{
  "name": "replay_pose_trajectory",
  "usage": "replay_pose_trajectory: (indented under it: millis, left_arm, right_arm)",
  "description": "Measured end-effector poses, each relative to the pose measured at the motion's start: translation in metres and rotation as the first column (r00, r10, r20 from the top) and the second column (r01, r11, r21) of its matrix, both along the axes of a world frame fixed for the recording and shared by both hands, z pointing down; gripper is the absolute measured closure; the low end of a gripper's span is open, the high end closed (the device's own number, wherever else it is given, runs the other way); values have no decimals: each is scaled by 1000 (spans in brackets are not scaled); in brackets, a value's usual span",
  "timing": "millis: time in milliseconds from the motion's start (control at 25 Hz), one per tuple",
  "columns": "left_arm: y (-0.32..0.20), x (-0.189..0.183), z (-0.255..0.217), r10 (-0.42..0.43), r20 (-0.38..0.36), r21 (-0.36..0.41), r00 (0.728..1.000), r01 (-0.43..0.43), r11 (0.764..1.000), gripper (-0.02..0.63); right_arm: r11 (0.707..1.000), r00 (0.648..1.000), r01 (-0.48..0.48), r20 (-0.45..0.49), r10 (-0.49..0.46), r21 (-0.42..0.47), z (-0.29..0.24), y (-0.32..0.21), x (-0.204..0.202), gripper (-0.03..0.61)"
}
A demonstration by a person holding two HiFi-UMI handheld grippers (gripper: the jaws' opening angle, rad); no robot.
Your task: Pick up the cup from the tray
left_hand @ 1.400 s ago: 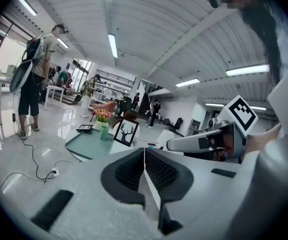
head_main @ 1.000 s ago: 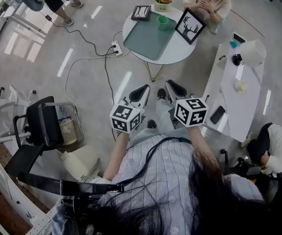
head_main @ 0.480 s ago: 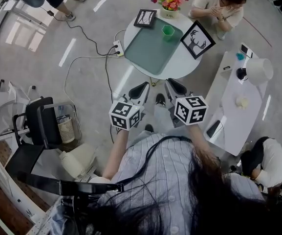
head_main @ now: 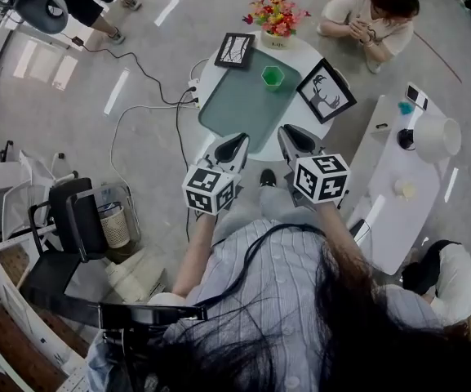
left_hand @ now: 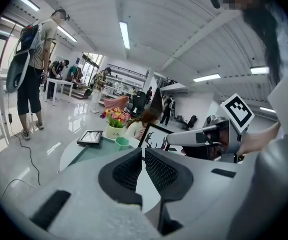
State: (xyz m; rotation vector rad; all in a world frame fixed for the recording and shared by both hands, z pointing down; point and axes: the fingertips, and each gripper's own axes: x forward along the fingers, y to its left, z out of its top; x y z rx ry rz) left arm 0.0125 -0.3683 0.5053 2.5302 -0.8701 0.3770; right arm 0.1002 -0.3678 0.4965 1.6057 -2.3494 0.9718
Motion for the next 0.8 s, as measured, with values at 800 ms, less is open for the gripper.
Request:
replay_pose_trajectory:
  millis: [800]
  left_arm:
    - [-78,34,32,169,77,-83,983,-162,983,597]
  right_arm:
    - [984,986,-161,21,163,-82,24,-39,42,518]
